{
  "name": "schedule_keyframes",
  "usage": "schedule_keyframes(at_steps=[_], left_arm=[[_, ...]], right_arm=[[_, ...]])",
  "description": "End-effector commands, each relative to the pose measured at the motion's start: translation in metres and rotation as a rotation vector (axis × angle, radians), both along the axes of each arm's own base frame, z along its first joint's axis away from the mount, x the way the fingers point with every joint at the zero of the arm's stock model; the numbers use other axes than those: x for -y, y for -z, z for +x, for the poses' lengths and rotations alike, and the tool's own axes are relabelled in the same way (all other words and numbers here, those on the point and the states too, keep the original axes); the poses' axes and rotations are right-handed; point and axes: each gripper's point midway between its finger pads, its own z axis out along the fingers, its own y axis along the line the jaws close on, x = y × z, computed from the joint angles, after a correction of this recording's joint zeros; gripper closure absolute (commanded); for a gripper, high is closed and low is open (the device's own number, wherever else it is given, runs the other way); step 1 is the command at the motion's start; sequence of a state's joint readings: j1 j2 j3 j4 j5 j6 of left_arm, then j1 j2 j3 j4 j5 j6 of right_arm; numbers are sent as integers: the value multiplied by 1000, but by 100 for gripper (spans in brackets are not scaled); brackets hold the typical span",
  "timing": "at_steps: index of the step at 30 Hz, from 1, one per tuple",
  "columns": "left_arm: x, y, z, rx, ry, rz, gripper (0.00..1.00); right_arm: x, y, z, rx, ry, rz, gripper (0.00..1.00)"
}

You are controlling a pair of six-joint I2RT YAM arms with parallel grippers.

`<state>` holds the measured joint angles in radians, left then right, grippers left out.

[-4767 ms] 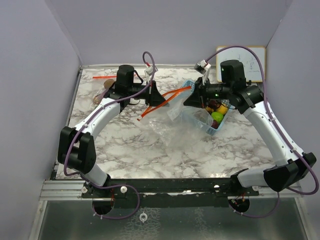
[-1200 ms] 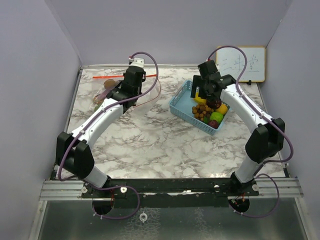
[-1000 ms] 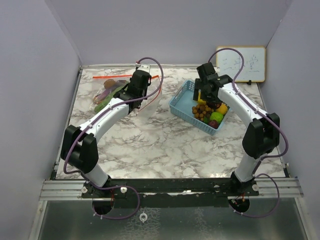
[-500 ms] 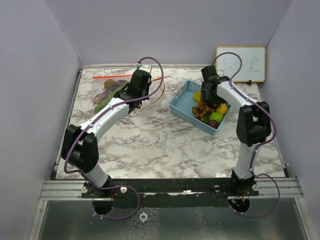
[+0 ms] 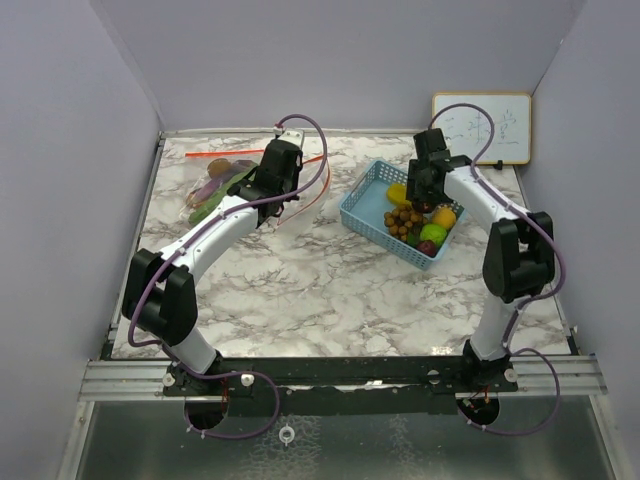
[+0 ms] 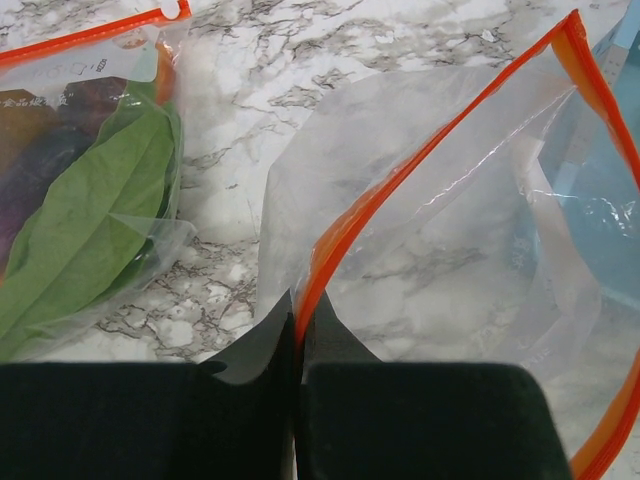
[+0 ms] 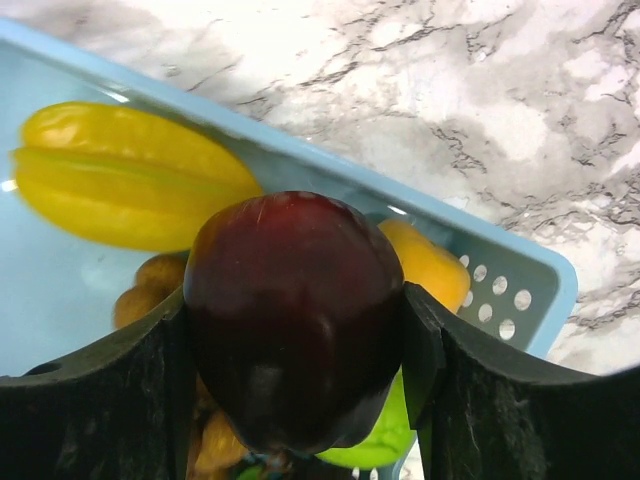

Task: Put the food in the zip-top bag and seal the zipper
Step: Pick up the fake fruit from the bin, then place the fake fruit in the zipper food storage bag.

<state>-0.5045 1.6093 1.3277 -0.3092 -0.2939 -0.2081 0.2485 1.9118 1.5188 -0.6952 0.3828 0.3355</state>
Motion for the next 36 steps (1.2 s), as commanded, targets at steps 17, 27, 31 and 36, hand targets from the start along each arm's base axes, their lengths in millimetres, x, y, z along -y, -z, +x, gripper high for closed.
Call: schedule_keyframes(at_steps=[17, 27, 31, 36], left_arm=[[24, -49, -14, 47, 48, -213, 100], [29, -77, -20, 79, 41, -389, 100], [22, -77, -17, 84, 18, -374, 100], [30, -68, -17, 48, 28, -418, 100]], right_arm=[[-292, -211, -64, 284, -740, 1200, 80], [-278, -156, -46, 225, -516, 1100, 81], [-258, -134, -37, 192, -471, 876, 63], [-258, -135, -35, 188, -476, 845, 24]])
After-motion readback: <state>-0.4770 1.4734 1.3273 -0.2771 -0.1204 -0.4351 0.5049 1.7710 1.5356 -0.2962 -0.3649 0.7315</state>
